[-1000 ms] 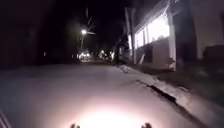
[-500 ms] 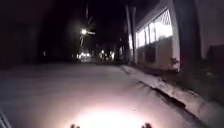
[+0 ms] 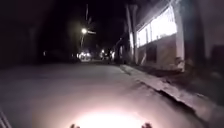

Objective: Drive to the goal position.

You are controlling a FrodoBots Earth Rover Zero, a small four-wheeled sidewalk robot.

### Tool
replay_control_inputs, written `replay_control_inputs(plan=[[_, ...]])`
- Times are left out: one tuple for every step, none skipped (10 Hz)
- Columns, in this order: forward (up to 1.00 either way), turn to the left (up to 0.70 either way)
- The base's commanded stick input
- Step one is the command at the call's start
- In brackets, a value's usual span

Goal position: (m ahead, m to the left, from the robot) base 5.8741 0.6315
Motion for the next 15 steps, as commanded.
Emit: replay_control_inputs(plan=[[0.7, 0.0], [0.7, 0.0], [0.7, 0.0], [0.7, 0.0], [0.7, 0.04], [0.7, 0.13], [0.7, 0.22], [0.7, 0.31], [0.7, 0.3], [0.7, 0.19], [0.7, 0.08], [0.7, 0.0], [0.7, 0.0], [0.7, 0.0], [0.7, 0.0]])
